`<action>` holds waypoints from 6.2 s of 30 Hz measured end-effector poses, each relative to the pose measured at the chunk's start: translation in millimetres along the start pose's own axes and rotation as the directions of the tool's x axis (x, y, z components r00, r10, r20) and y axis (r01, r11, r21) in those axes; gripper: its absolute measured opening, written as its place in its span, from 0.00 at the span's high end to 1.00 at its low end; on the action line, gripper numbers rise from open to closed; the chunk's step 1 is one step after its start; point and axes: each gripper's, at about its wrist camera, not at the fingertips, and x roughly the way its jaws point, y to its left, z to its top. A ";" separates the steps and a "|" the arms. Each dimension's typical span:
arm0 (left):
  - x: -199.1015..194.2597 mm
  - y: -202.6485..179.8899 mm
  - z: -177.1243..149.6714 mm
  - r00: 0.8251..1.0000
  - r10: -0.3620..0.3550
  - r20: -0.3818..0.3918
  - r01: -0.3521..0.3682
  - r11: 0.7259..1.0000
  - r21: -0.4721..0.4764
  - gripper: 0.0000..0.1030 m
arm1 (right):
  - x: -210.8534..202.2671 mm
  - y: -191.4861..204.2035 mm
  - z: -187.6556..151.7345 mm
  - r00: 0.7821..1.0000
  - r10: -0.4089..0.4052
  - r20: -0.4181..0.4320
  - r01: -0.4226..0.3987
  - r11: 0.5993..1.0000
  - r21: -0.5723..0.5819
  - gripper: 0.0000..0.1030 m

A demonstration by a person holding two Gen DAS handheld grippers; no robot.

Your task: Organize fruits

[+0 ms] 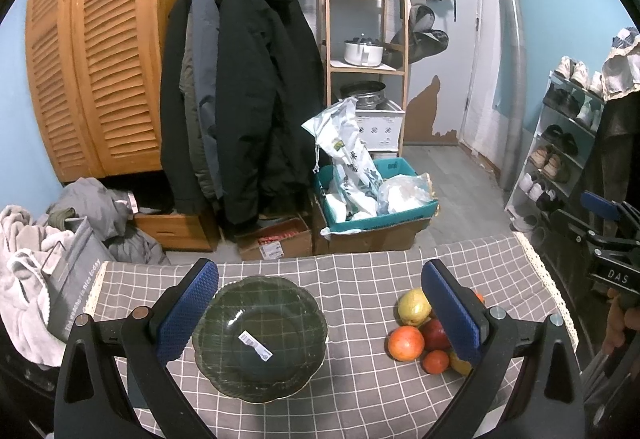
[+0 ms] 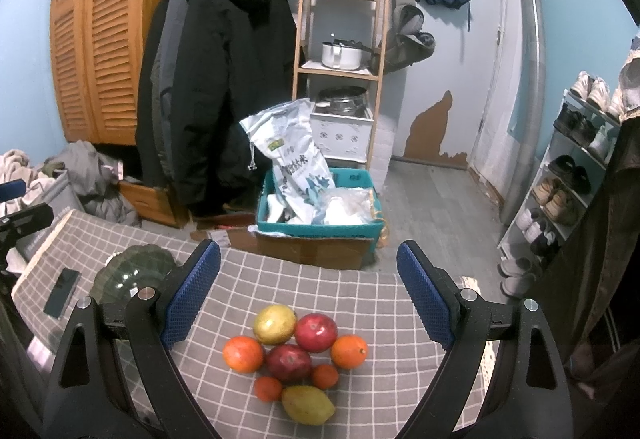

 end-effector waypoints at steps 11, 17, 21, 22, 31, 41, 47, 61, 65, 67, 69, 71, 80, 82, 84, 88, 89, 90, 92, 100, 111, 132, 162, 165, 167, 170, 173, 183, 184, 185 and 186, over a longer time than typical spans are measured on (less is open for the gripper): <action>23.8 -12.4 -8.5 0.998 0.003 -0.067 -0.001 0.999 0.040 0.01 | 10.9 -9.8 -9.9 0.999 0.005 -0.033 -0.004 1.000 0.015 0.14; 37.5 -20.5 -17.6 0.993 -0.024 -0.116 0.030 0.998 0.053 0.01 | 22.5 -16.5 -22.7 0.996 0.010 -0.089 -0.008 0.999 0.032 0.14; 46.2 -25.4 -23.4 0.988 -0.042 -0.148 0.050 0.997 0.053 0.01 | 32.4 -23.0 -33.9 0.990 0.018 -0.137 -0.012 0.999 0.048 0.14; 48.3 -26.5 -24.7 0.987 -0.046 -0.153 0.054 0.997 0.053 0.01 | 34.8 -23.9 -36.0 0.989 0.018 -0.145 -0.011 0.999 0.050 0.14; 72.3 -32.2 -42.3 0.969 -0.064 -0.239 0.077 0.996 0.046 0.01 | 57.6 -36.6 -64.1 0.965 0.064 -0.256 -0.039 0.994 0.099 0.14; 105.1 -36.6 -69.1 0.927 -0.102 -0.361 0.110 0.994 0.002 0.01 | 85.0 -35.0 -102.9 0.915 0.091 -0.393 -0.054 0.993 0.102 0.14; 130.1 -45.0 -88.9 0.891 -0.114 -0.440 0.125 0.992 -0.004 0.01 | 109.9 -32.6 -135.4 0.863 0.119 -0.492 -0.080 0.992 0.101 0.15; 181.0 -70.1 -141.4 0.808 -0.089 -0.582 0.145 0.988 0.050 0.01 | 160.6 -24.0 -198.0 0.725 0.147 -0.673 -0.119 0.989 0.088 0.15; 189.3 -71.9 -151.6 0.793 -0.096 -0.601 0.148 0.988 0.037 0.01 | 171.2 -18.7 -207.6 0.701 0.154 -0.696 -0.139 0.987 0.078 0.15; 193.0 -70.6 -154.6 0.786 -0.105 -0.609 0.148 0.989 0.020 0.01 | 175.4 -15.7 -211.2 0.692 0.154 -0.705 -0.148 0.986 0.071 0.15; 196.5 -70.3 -156.4 0.784 -0.101 -0.613 0.140 0.990 0.016 0.01 | 181.0 -11.8 -215.1 0.683 0.150 -0.715 -0.156 0.986 0.057 0.15; 199.6 -70.4 -158.0 0.782 -0.099 -0.615 0.138 0.990 0.016 0.01 | 185.7 -8.8 -218.4 0.675 0.142 -0.724 -0.161 0.986 0.044 0.15; 212.8 -79.7 -162.5 0.779 -0.089 -0.621 0.140 0.990 0.034 0.01 | 196.4 -3.3 -228.0 0.673 0.137 -0.727 -0.168 0.985 0.031 0.27; 216.9 -81.0 -163.1 0.776 -0.099 -0.622 0.148 0.989 0.026 0.01 | 193.6 -5.2 -228.8 0.679 0.141 -0.721 -0.166 0.985 0.037 0.27; 221.2 -81.7 -164.0 0.773 -0.109 -0.625 0.152 0.988 0.015 0.01 | 189.3 -11.2 -229.4 0.682 0.152 -0.715 -0.155 0.986 0.061 0.27; 230.6 -86.7 -164.8 0.768 -0.120 -0.629 0.158 0.987 0.005 0.01 | 174.7 -36.0 -222.6 0.711 0.158 -0.686 -0.115 0.987 0.107 0.27; 233.1 -88.5 -164.6 0.766 -0.126 -0.630 0.161 0.987 0.000 0.01 | 170.1 -42.4 -220.1 0.720 0.154 -0.676 -0.100 0.988 0.118 0.27; 234.5 -90.3 -164.7 0.765 -0.129 -0.631 0.163 0.987 -0.004 0.01 | 168.1 -49.2 -218.6 0.731 0.148 -0.666 -0.083 0.988 0.129 0.27; 238.8 -93.8 -163.7 0.765 -0.141 -0.629 0.167 0.986 -0.017 0.01 | 164.8 -62.9 -215.3 0.748 0.139 -0.650 -0.052 0.987 0.151 0.27; 257.6 -104.6 -165.7 0.757 -0.136 -0.639 0.159 0.987 -0.022 0.01 | 154.2 -111.2 -209.8 0.791 0.075 -0.607 0.063 0.977 0.203 0.27; 276.9 -114.0 -168.1 0.740 -0.180 -0.648 0.178 0.982 -0.069 0.07 | 174.4 -111.8 -212.3 0.788 0.046 -0.614 0.095 0.976 0.196 0.27; 259.1 -133.6 -161.1 0.781 -0.188 -0.596 0.247 0.969 0.017 0.38 | 177.0 -92.1 -188.5 0.828 0.022 -0.561 0.074 0.986 0.149 0.27; 132.2 -76.7 -67.1 0.940 -0.225 -0.256 0.232 0.973 -0.002 0.38 | 90.9 -35.8 -79.5 0.967 0.061 -0.245 -0.039 0.995 0.094 0.27; 124.7 -69.6 -61.8 0.948 -0.218 -0.232 0.224 0.975 -0.001 0.38 | 84.2 -29.0 -70.8 0.973 0.081 -0.217 -0.062 0.994 0.094 0.27; 119.9 -64.8 -59.5 0.951 -0.216 -0.222 0.220 0.975 -0.006 0.38 | 80.2 -24.5 -65.1 0.976 0.093 -0.198 -0.076 0.993 0.093 0.27; 114.4 -56.3 -56.4 0.954 -0.216 -0.209 0.218 0.976 -0.018 0.38 | 74.9 -16.5 -56.4 0.979 0.103 -0.175 -0.089 0.992 0.087 0.27; 108.7 -48.5 -54.2 0.960 -0.203 -0.190 0.204 0.979 -0.017 0.38 | 72.1 -8.9 -48.3 0.981 0.117 -0.157 -0.105 0.991 0.085 0.27; 101.7 -8.9 -47.8 0.975 -0.157 -0.158 0.149 0.987 -0.063 0.38 | 77.2 29.0 -28.0 0.976 0.168 -0.138 -0.161 0.985 0.059 0.27; 102.1 -4.7 -47.8 0.976 -0.155 -0.155 0.146 0.987 -0.071 0.38 | 77.3 33.0 -27.0 0.975 0.172 -0.140 -0.166 0.985 0.057 0.27; 102.3 0.6 -47.9 0.977 -0.149 -0.154 0.139 0.987 -0.075 0.38 | 79.0 36.8 -25.6 0.974 0.178 -0.142 -0.172 0.984 0.055 0.27; 102.5 4.1 -48.2 0.978 -0.144 -0.152 0.133 0.988 -0.077 0.38 | 80.8 41.8 -24.0 0.972 0.184 -0.143 -0.178 0.982 0.053 0.27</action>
